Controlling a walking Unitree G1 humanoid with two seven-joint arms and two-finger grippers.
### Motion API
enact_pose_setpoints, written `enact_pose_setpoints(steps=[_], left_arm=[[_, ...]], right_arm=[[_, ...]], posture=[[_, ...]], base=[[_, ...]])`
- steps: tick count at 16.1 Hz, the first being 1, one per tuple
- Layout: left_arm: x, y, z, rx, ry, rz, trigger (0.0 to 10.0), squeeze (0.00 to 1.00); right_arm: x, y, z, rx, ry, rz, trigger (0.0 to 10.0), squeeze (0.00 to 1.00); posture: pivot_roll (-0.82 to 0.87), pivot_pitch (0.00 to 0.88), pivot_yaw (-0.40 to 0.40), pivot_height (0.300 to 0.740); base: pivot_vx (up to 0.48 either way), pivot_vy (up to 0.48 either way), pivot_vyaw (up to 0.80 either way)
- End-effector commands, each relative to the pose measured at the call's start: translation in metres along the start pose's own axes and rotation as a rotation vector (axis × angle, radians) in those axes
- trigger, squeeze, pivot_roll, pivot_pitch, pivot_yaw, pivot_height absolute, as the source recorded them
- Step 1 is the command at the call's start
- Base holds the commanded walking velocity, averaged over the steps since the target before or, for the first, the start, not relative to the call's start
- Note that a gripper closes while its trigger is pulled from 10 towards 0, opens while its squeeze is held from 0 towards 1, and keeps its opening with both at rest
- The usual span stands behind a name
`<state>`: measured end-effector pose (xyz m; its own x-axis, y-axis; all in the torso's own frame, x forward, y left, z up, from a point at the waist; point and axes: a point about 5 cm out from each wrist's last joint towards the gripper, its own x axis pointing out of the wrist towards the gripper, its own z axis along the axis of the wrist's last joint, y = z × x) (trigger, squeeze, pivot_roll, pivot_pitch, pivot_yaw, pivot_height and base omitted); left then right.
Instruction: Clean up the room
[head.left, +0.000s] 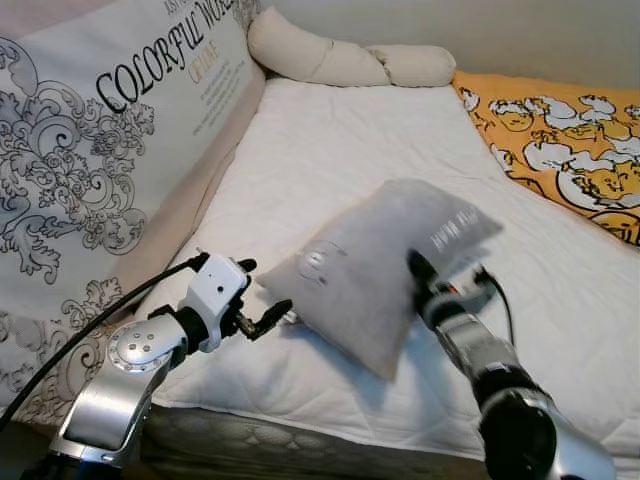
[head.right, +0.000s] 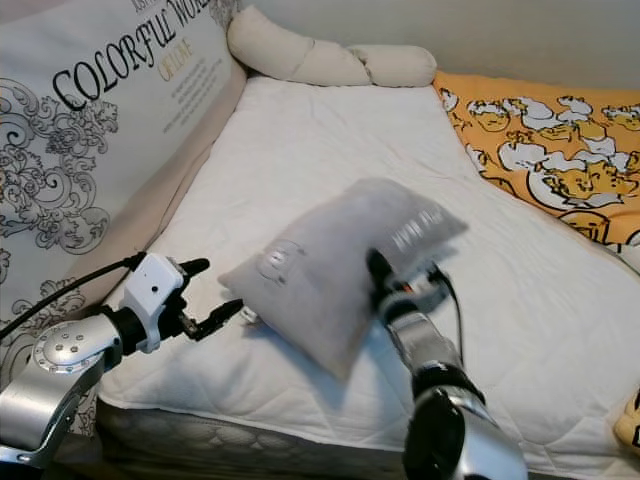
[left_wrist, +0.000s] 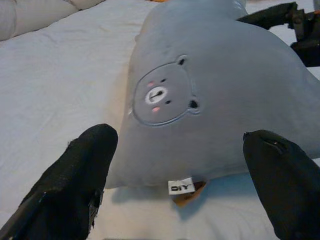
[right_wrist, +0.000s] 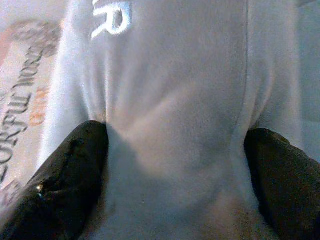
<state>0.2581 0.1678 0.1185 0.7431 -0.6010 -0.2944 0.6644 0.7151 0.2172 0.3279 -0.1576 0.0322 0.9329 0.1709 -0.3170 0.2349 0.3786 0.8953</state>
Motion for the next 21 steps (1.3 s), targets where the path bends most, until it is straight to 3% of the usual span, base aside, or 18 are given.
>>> enact_pose_setpoints(steps=[1,2,5,17,21], left_arm=[[-0.0014,0.0003,0.0004,0.012,0.006,-0.007,10.0,0.65],[-0.0006,0.0000,0.0005,0.013,0.006,-0.008,10.0,0.65],[0.0008,0.0012,0.0002,0.018,0.007,-0.008,10.0,0.65],[0.0069,-0.0016,-0.0007,-0.001,-0.007,-0.019,10.0,0.65],[0.0040,-0.0002,0.0008,-0.022,-0.015,-0.046,10.0,0.65]], right_arm=[[0.0002,-0.0030,-0.0087,0.009,0.038,-0.027,2.0,0.00],[0.0009,-0.0017,-0.0086,0.010,0.036,-0.022,0.0,0.00],[0.0038,0.0062,-0.0100,-0.041,0.058,0.028,0.0,0.00],[0.0028,-0.0013,-0.0071,-0.121,0.068,-0.055,0.0,0.00],[0.0060,0.0051,-0.0058,-0.130,0.065,-0.051,0.0,0.00]], posture=[[0.12,0.000,-0.040,0.740],[0.12,0.000,-0.041,0.740],[0.12,0.000,-0.040,0.740],[0.12,0.000,-0.053,0.740],[0.13,0.000,-0.062,0.740]], base=[[0.000,0.000,0.00],[0.000,0.000,0.00],[0.000,0.000,0.00],[0.000,0.000,0.00],[0.000,0.000,0.00]])
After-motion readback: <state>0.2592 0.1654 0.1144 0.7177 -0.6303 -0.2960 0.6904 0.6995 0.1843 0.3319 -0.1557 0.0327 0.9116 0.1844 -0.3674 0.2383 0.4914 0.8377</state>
